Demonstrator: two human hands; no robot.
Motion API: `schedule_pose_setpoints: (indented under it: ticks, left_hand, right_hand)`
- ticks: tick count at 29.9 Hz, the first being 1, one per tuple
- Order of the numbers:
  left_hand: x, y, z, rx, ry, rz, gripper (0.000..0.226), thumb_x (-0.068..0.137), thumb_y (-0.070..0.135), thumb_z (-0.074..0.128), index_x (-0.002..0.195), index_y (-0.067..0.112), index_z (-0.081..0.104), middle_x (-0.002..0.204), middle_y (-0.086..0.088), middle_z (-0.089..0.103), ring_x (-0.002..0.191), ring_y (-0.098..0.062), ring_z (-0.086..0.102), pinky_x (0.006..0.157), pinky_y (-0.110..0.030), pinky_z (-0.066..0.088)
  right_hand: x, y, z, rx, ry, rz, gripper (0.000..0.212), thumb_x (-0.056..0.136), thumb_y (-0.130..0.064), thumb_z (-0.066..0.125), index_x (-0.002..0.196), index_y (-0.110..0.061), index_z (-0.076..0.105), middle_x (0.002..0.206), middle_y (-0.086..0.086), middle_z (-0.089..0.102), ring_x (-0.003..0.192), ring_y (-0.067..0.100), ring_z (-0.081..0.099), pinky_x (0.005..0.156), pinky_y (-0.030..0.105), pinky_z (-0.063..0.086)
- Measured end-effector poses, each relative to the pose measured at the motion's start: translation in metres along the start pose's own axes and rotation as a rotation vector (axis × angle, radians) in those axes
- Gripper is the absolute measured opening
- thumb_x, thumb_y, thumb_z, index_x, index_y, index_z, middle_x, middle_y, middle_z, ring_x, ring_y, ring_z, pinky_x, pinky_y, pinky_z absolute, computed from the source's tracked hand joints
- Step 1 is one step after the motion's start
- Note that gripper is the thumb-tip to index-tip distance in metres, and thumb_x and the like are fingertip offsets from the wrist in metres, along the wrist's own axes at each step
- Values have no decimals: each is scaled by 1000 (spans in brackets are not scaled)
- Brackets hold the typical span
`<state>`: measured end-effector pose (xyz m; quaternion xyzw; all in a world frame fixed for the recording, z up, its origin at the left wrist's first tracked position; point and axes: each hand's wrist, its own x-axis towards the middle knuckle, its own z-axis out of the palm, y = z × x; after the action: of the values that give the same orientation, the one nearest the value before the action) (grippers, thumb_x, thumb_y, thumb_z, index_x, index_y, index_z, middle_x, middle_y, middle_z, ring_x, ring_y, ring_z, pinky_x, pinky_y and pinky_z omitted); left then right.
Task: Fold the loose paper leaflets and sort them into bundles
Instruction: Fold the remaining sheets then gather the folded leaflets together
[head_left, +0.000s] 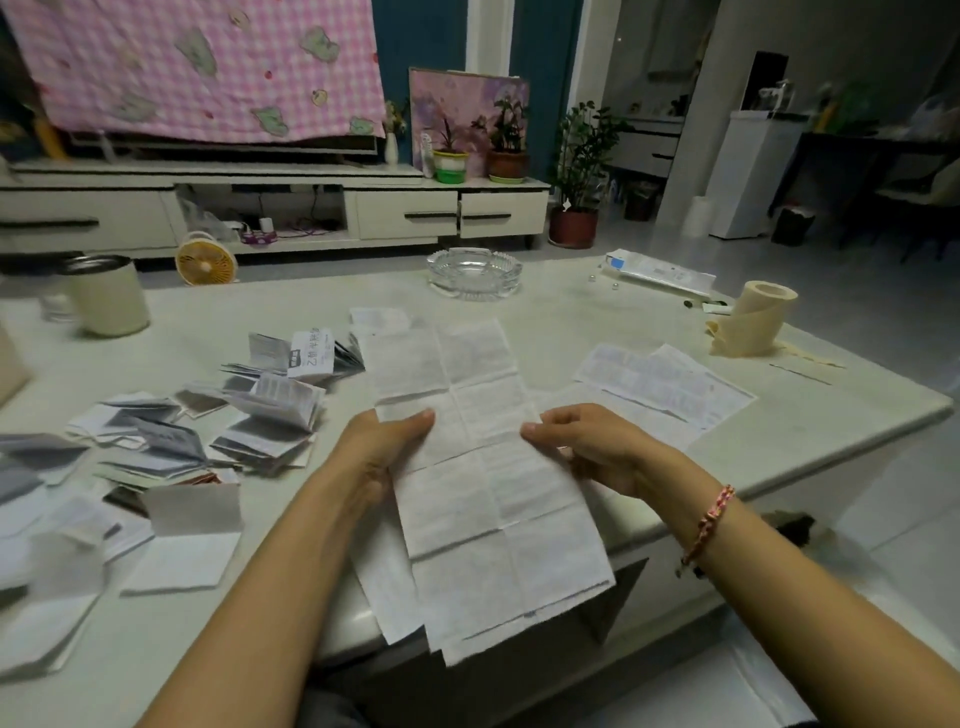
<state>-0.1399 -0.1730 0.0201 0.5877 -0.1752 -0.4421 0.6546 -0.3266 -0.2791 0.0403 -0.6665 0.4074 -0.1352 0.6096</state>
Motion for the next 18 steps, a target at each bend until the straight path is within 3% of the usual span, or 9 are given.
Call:
schedule_pose_setpoints:
  ticks: [2, 4, 5, 9, 12, 18]
  left_hand:
    - [3, -1, -3, -7, 52, 41, 27, 83, 1, 65, 110, 1, 62, 98, -13, 66, 72, -18, 63, 65, -29, 51]
    - [4, 1, -5, -38, 89, 74, 26, 84, 1, 64, 110, 3, 61, 100, -13, 64, 71, -16, 62, 66, -27, 51]
    - [5, 6, -4, -53, 99, 99, 27, 84, 1, 64, 111, 3, 61, 100, -12, 63, 71, -15, 61, 66, -26, 50]
    - [8, 4, -11, -75, 110, 118, 24, 85, 2, 63, 108, 6, 60, 101, -10, 64, 74, -15, 61, 67, -27, 50]
    - [10, 2, -17, -79, 103, 87, 19, 85, 3, 63, 104, 8, 61, 98, -9, 66, 77, -17, 63, 74, -34, 52]
    - [12, 0, -23, -121, 106, 79, 20, 84, -5, 61, 98, 10, 59, 87, -3, 65, 74, -17, 62, 66, -29, 51]
  right_hand:
    - [0, 4, 2, -40, -32, 49, 28, 80, -30, 71, 85, -3, 63, 84, 11, 65, 72, 16, 61, 64, 25, 50]
    - [-2, 5, 0, -110, -79, 87, 61, 64, -38, 81, 105, 3, 62, 103, 20, 67, 89, 26, 63, 82, 35, 51]
    - [-4, 3, 0, -139, -94, 100, 64, 59, -36, 83, 107, 1, 63, 106, 18, 67, 94, 28, 65, 86, 38, 52]
    - [-2, 10, 4, -126, -83, 85, 32, 72, -13, 76, 101, -4, 67, 99, 10, 72, 91, 25, 69, 85, 38, 55]
    - [3, 13, 5, -111, -60, 56, 34, 71, -8, 77, 103, -4, 67, 100, 9, 72, 92, 25, 69, 90, 41, 53]
    - [4, 12, 11, -125, -54, 33, 37, 70, -4, 76, 106, -7, 65, 106, 9, 70, 98, 25, 67, 94, 41, 51]
